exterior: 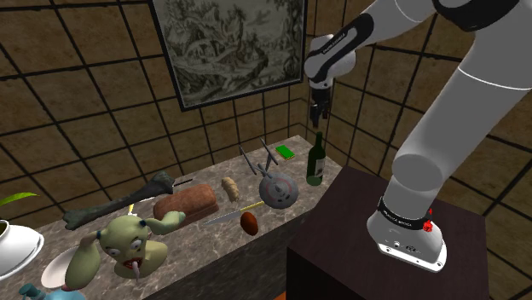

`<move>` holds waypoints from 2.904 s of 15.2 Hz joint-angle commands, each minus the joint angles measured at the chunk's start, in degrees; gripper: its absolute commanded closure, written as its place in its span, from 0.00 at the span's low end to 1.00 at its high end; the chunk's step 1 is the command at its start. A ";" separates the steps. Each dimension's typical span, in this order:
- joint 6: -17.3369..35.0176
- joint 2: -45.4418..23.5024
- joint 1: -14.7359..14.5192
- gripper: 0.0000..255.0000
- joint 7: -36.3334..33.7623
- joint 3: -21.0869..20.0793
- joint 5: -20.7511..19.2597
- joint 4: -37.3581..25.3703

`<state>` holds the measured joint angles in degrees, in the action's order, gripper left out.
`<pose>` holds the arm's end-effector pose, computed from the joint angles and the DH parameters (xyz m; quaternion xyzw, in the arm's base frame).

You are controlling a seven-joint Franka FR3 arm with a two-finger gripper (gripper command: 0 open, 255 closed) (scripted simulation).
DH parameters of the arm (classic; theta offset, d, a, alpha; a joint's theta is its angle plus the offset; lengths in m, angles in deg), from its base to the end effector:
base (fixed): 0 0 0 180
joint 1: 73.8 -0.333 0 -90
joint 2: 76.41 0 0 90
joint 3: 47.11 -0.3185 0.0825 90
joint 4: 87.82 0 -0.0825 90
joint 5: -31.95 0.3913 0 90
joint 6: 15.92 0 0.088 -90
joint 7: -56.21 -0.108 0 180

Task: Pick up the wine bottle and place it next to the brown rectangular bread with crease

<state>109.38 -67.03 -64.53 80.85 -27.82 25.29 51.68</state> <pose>0.4031 -0.2234 0.3524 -0.9988 -0.0049 0.0492 0.0034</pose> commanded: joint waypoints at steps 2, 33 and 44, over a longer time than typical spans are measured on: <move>3.71 -7.24 0.58 0.00 3.44 1.98 3.30 -2.84; 12.60 -21.26 3.11 1.00 10.77 2.52 11.82 -6.06; 4.57 -14.20 2.36 1.00 8.02 3.56 7.82 -7.61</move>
<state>114.65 -81.84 -62.12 89.10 -24.32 33.43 44.21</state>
